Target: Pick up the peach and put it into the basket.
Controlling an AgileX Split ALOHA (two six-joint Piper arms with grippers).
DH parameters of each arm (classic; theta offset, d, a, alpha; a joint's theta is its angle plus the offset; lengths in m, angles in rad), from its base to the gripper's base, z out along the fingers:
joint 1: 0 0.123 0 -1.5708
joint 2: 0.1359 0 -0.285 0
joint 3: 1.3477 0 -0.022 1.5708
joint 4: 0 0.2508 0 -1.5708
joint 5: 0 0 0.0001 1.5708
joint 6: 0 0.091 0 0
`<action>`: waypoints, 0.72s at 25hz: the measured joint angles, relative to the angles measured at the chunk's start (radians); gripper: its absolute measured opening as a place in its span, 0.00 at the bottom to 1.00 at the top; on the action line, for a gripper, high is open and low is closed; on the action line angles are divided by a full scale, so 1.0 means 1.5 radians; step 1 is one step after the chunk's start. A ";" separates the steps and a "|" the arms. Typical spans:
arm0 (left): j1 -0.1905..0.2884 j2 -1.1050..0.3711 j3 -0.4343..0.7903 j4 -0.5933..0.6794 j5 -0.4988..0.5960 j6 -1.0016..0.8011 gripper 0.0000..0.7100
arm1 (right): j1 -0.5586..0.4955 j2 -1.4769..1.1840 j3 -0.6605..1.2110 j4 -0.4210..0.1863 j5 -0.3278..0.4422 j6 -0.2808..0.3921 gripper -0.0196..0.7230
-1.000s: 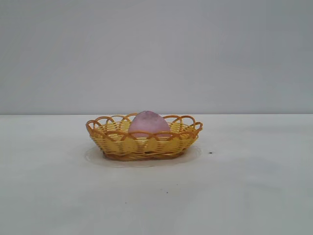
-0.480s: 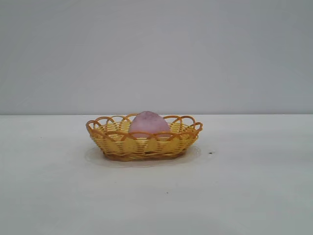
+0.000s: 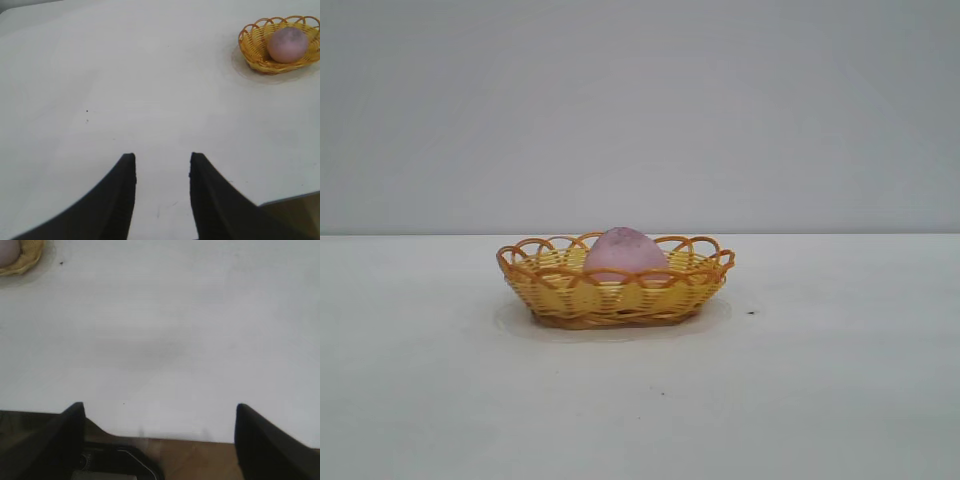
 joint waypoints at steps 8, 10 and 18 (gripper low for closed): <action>0.000 0.000 0.000 0.000 0.000 0.000 0.38 | 0.000 -0.045 0.011 -0.052 -0.044 0.008 0.74; 0.000 0.000 0.000 0.000 0.000 0.000 0.38 | 0.000 -0.045 0.024 -0.054 -0.055 0.013 0.74; 0.000 0.000 0.000 0.000 0.000 0.000 0.38 | 0.032 -0.045 0.026 -0.057 -0.063 0.019 0.74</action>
